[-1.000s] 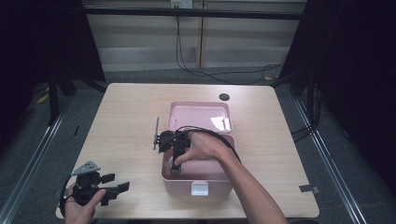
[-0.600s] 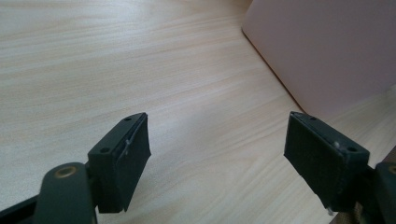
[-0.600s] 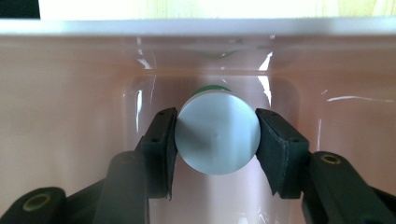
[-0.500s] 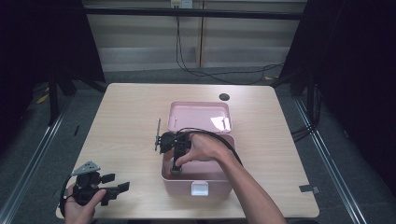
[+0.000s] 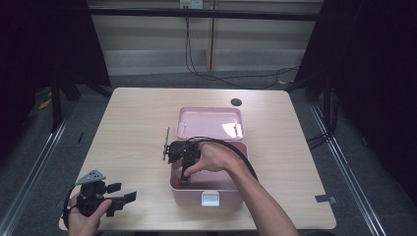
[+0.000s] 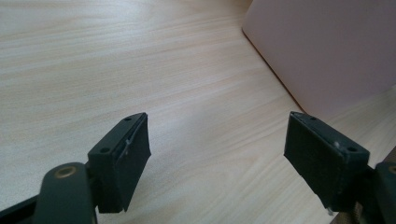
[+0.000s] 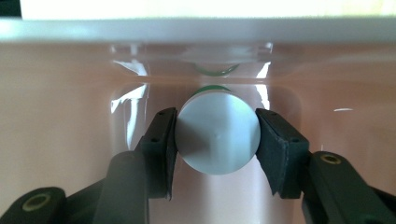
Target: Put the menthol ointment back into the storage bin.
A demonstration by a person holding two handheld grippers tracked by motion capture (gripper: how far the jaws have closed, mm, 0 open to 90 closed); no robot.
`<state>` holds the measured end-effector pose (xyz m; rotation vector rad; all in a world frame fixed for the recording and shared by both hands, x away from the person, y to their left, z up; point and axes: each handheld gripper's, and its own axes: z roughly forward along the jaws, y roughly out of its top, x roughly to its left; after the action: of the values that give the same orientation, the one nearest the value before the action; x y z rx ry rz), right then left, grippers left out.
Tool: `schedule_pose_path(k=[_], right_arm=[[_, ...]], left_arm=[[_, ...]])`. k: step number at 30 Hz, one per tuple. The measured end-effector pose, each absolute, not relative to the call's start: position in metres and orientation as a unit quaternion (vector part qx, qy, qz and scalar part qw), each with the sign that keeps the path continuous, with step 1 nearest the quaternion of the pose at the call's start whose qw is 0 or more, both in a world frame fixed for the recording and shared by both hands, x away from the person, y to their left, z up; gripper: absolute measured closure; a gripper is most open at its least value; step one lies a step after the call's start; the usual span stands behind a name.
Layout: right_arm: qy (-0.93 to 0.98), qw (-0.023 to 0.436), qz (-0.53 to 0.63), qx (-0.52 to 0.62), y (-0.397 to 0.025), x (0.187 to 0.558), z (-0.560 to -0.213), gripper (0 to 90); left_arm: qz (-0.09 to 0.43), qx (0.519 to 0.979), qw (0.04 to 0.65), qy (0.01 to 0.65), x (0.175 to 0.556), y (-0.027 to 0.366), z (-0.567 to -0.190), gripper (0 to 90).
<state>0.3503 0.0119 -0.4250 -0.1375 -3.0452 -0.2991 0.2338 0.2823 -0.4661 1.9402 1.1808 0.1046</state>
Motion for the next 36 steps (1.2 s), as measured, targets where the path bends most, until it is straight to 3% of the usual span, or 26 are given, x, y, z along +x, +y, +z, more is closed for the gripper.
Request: schedule_pose_path(k=[18,28,36], right_arm=[[-0.991,0.038,-0.117,-0.056,0.009,0.350,-0.429,50.5],[-0.990,0.039,-0.107,-0.078,0.005,0.351,-0.426,34.8],[-0.988,0.041,-0.119,-0.087,0.000,0.350,-0.420,27.6]], left_arm=[[0.040,0.775,0.418,0.472,0.235,0.282,-0.466,22.2],[0.041,0.776,0.420,0.469,0.235,0.283,-0.466,22.2],[0.042,0.776,0.420,0.468,0.235,0.282,-0.466,22.2]])
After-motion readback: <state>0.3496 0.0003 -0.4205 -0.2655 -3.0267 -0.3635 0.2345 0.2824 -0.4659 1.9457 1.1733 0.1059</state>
